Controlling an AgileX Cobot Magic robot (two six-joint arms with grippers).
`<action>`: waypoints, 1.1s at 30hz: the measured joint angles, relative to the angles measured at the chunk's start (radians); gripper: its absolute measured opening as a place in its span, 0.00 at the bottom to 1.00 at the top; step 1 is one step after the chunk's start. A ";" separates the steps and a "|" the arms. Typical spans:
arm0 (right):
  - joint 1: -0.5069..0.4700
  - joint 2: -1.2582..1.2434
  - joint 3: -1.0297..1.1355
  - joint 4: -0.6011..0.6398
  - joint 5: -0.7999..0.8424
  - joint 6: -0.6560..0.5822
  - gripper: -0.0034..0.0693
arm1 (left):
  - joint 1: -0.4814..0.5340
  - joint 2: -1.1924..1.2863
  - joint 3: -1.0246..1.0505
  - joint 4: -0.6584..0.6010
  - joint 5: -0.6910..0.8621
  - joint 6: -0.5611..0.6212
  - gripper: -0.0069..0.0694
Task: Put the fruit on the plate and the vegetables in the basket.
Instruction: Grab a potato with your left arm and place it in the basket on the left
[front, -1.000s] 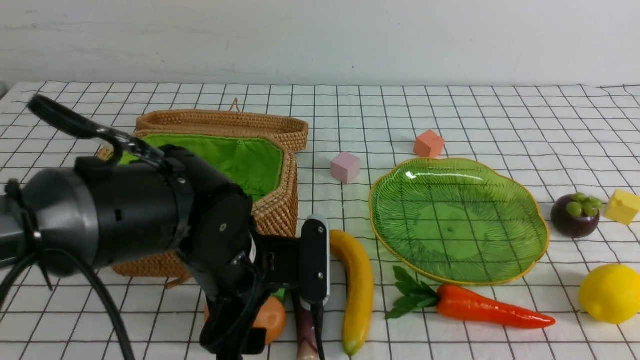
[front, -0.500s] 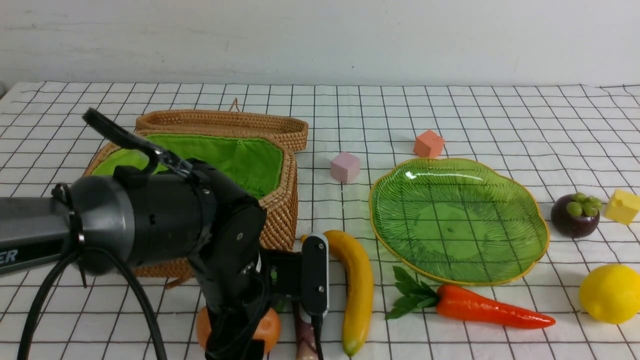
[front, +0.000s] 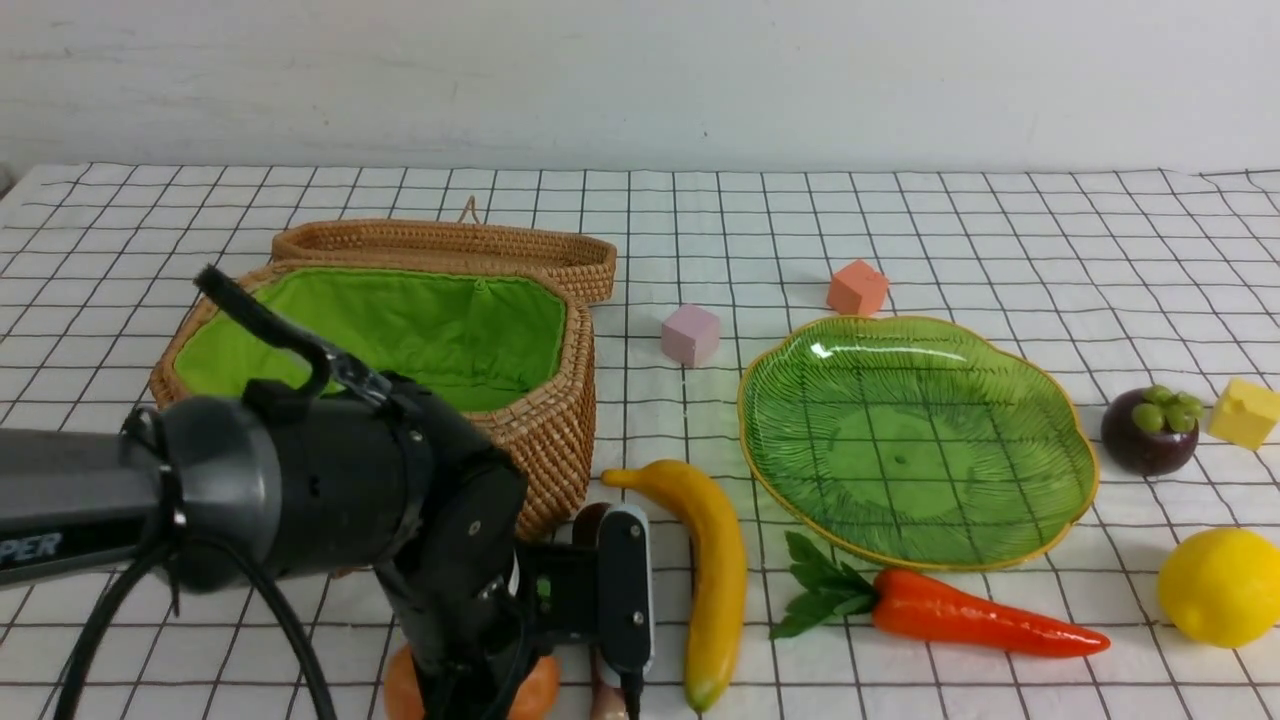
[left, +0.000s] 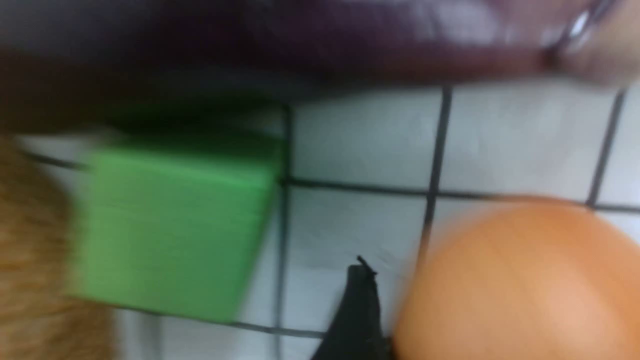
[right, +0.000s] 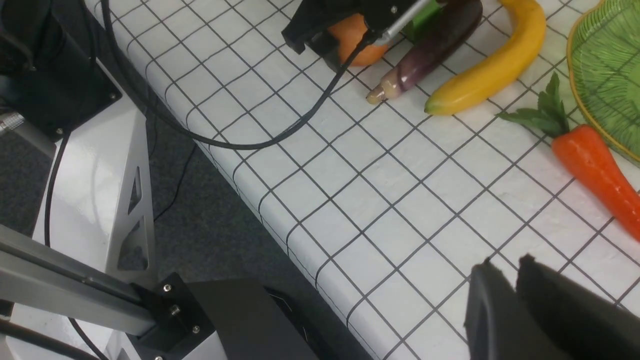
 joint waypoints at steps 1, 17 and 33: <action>0.000 0.000 0.000 -0.002 -0.001 0.000 0.18 | 0.000 0.003 -0.001 0.000 -0.002 -0.007 0.85; 0.000 0.000 0.000 -0.178 -0.130 0.155 0.20 | 0.001 0.012 -0.009 0.013 0.008 -0.047 0.83; 0.000 0.000 0.000 -0.180 -0.239 0.179 0.22 | 0.001 -0.320 -0.024 -0.007 0.253 -0.091 0.83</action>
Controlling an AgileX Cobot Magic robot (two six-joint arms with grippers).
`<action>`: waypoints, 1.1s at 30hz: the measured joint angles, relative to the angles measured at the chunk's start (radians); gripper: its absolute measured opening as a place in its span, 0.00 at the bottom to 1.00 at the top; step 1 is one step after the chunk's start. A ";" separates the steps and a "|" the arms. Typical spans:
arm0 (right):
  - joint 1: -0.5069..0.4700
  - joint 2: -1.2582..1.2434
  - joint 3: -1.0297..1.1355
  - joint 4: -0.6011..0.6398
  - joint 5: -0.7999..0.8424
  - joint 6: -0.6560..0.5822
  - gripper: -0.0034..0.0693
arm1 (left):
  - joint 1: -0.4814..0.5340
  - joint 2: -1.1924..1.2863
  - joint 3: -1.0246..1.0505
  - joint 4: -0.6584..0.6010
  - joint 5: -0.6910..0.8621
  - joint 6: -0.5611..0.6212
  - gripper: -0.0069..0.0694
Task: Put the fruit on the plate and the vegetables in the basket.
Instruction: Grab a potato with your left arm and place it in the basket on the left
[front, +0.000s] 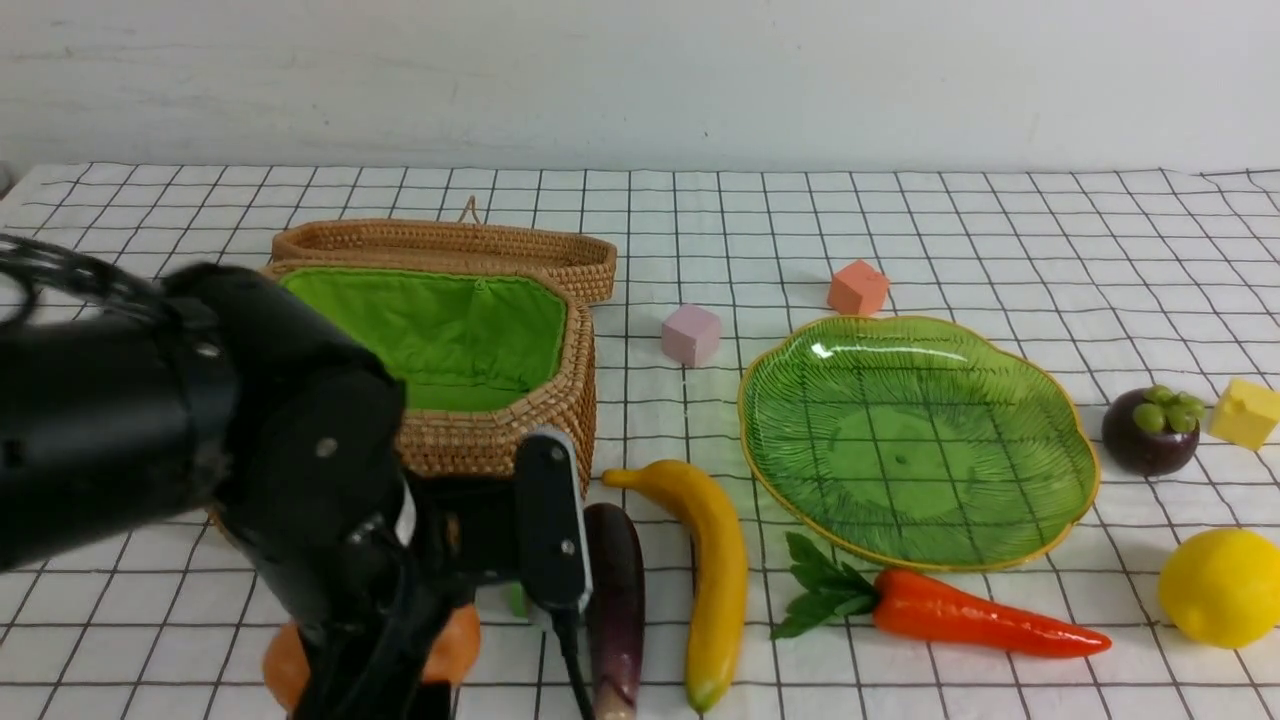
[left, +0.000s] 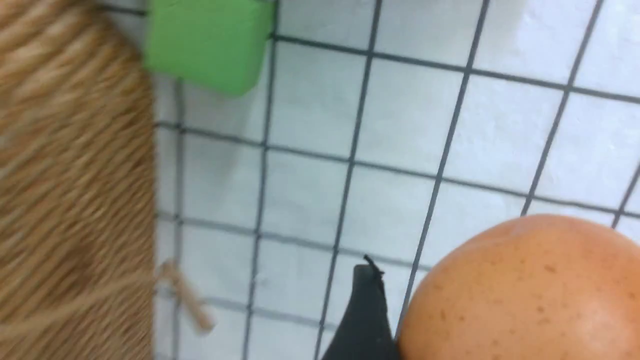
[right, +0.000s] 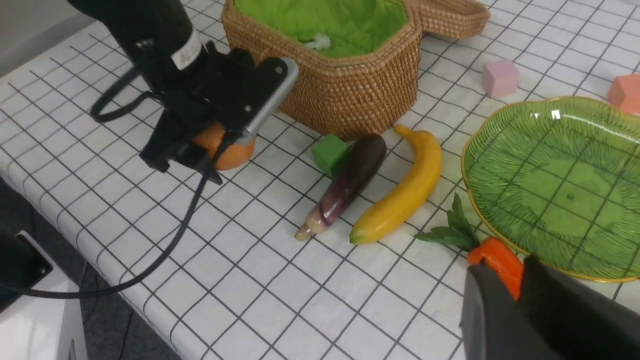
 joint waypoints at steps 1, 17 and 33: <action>0.000 0.000 0.000 0.000 -0.010 0.010 0.22 | 0.001 -0.037 -0.018 0.036 0.009 -0.022 0.83; 0.000 0.000 0.000 -0.022 -0.088 0.020 0.23 | 0.256 0.140 -0.282 0.370 -0.401 -0.087 0.83; 0.000 0.000 0.000 -0.022 -0.087 0.020 0.25 | 0.275 0.177 -0.282 0.376 -0.483 -0.109 0.97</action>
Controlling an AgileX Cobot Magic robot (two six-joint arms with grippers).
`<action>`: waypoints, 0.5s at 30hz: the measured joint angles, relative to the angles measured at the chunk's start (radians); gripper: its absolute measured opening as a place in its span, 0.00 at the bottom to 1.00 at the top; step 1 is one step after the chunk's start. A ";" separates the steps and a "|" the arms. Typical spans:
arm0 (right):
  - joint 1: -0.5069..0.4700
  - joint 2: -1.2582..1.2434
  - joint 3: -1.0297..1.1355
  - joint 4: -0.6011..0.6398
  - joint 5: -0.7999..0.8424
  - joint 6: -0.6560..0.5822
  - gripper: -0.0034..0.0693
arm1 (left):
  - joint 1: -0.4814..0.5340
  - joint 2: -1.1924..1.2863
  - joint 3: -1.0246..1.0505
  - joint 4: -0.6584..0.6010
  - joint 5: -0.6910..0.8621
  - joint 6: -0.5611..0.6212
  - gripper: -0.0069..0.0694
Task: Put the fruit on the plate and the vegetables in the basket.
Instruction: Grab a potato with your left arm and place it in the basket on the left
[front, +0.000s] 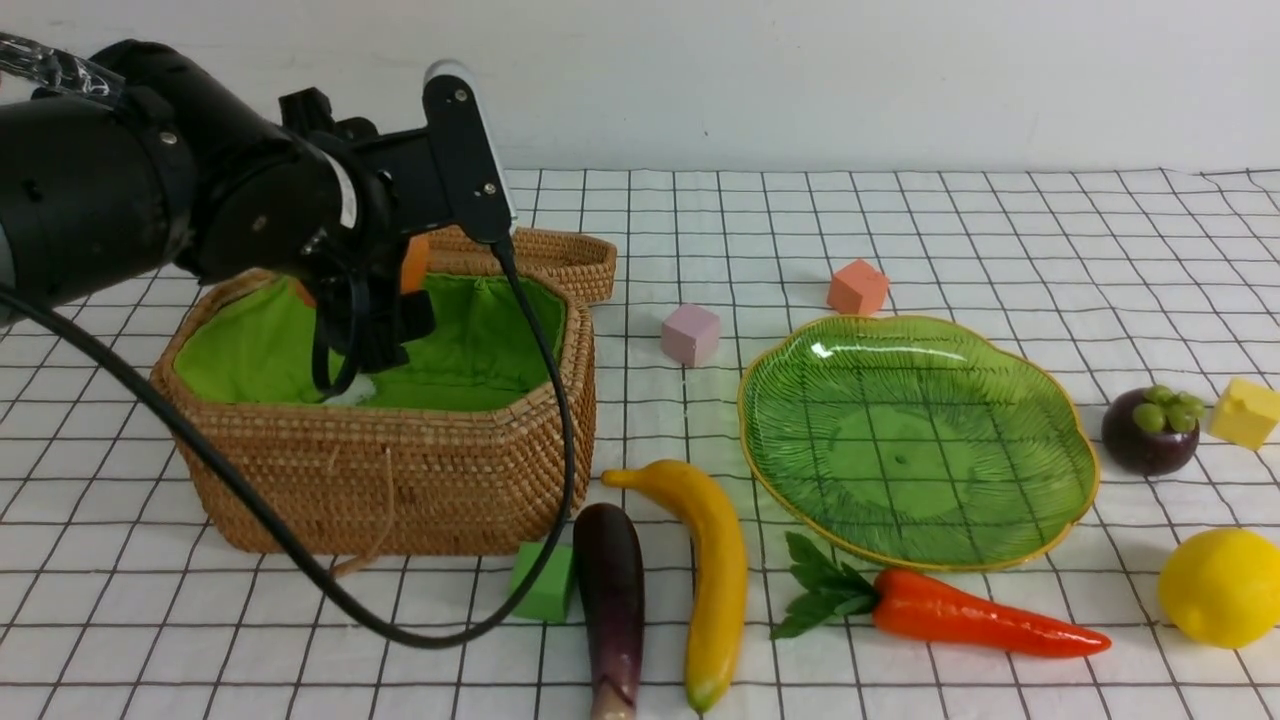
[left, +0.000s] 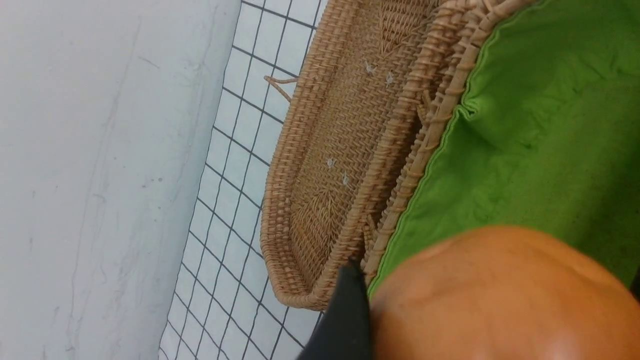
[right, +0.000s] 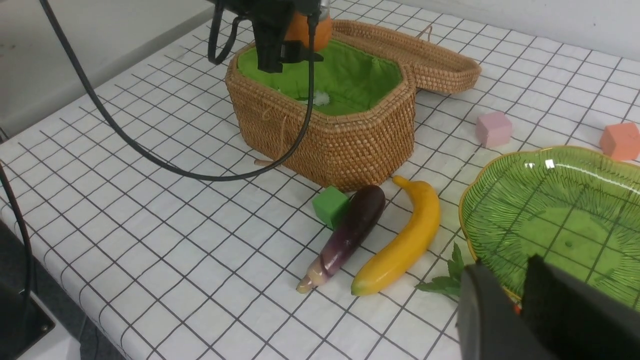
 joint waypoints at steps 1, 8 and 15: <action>0.000 0.000 0.000 0.000 0.000 0.000 0.25 | 0.000 -0.003 0.000 0.000 0.001 0.000 0.97; 0.000 0.000 0.000 0.000 0.001 0.001 0.26 | 0.000 -0.066 0.000 -0.115 0.053 -0.078 0.90; 0.000 0.000 0.000 -0.001 0.002 0.001 0.26 | 0.000 -0.099 0.000 -0.217 0.112 -0.105 0.89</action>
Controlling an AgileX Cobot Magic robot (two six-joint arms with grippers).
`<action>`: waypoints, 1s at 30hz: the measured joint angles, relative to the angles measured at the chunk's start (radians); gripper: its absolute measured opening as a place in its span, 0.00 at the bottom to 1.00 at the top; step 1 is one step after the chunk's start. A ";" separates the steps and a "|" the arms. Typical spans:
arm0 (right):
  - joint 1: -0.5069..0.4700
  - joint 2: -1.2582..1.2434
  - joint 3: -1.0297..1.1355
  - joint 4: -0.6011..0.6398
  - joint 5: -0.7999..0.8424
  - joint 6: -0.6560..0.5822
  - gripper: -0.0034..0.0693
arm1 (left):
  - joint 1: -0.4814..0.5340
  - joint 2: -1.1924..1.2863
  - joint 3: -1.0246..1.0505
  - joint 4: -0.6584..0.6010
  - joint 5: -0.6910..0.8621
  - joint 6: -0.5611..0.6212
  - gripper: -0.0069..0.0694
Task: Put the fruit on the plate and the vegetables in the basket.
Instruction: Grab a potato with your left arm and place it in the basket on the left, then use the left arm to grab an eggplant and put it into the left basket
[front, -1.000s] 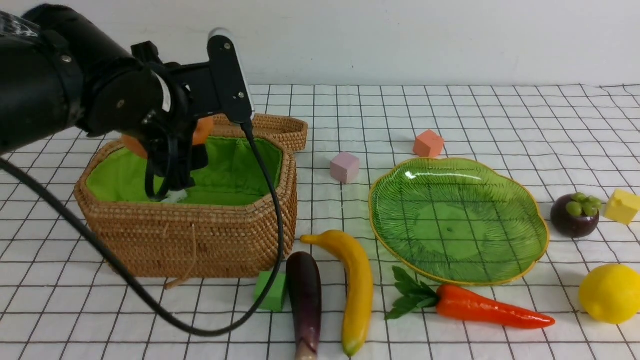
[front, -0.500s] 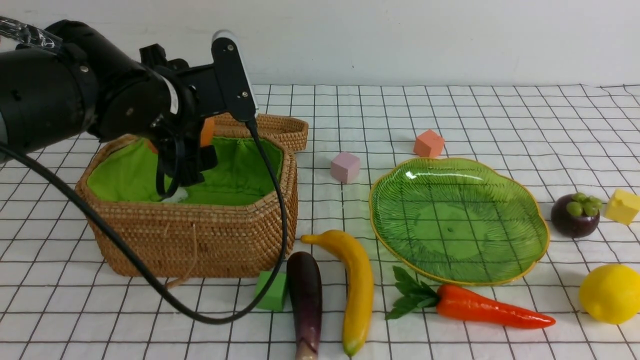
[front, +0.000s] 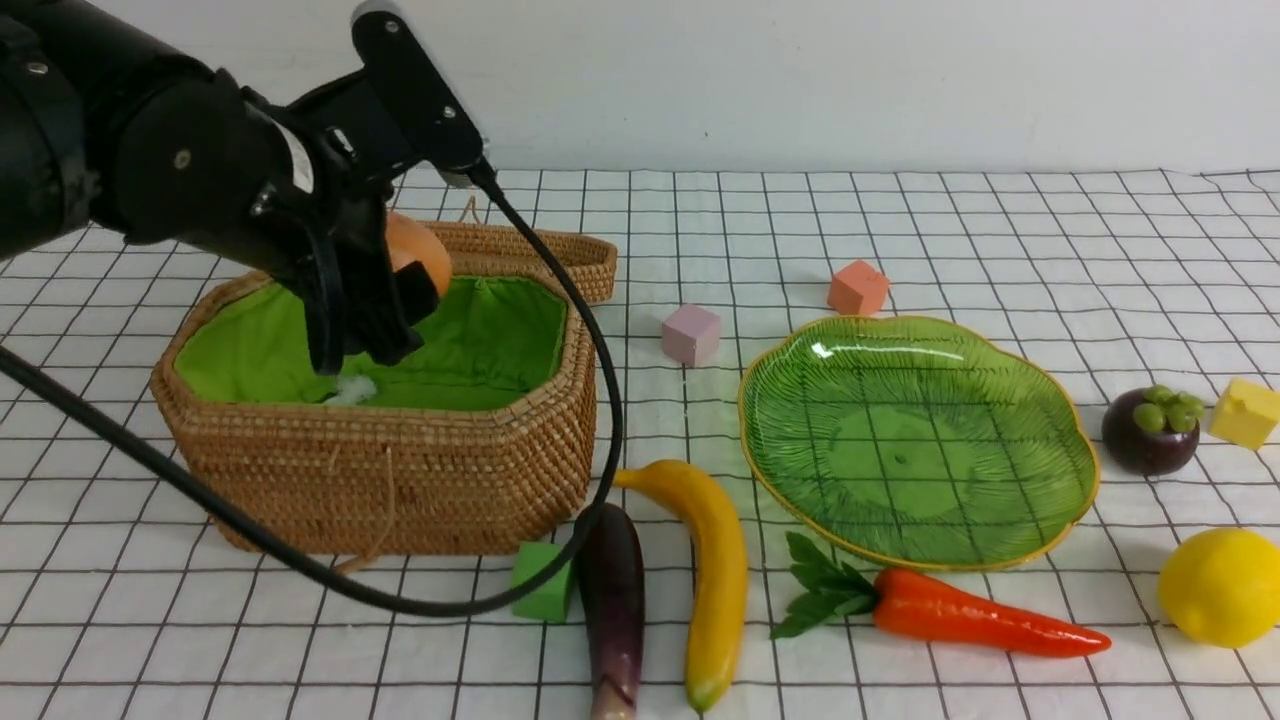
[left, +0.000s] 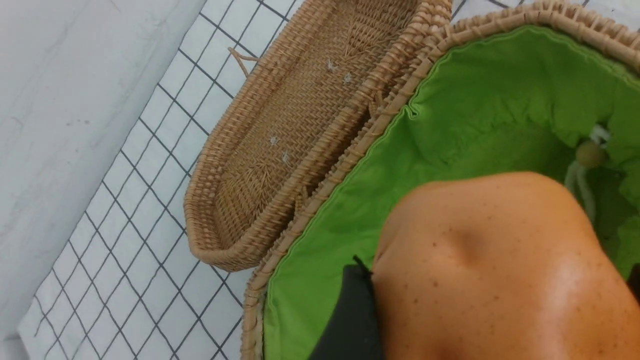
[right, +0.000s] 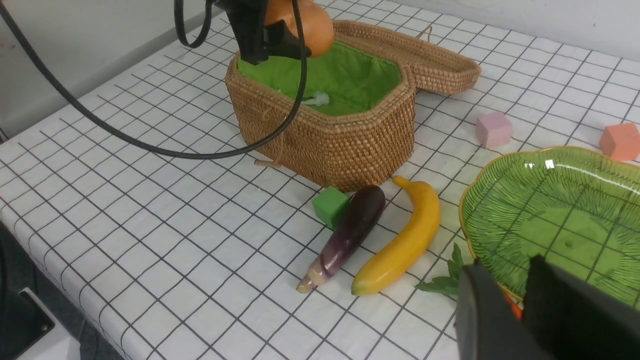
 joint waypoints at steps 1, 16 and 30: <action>0.000 0.000 0.000 0.000 0.000 0.000 0.27 | 0.000 0.000 0.000 -0.004 0.000 -0.012 0.89; 0.000 0.000 0.000 0.004 0.000 0.000 0.27 | 0.000 0.000 0.000 0.026 -0.015 -0.335 0.92; 0.000 0.000 0.000 0.004 0.005 0.018 0.28 | 0.000 -0.008 0.000 -0.343 0.256 -0.361 0.56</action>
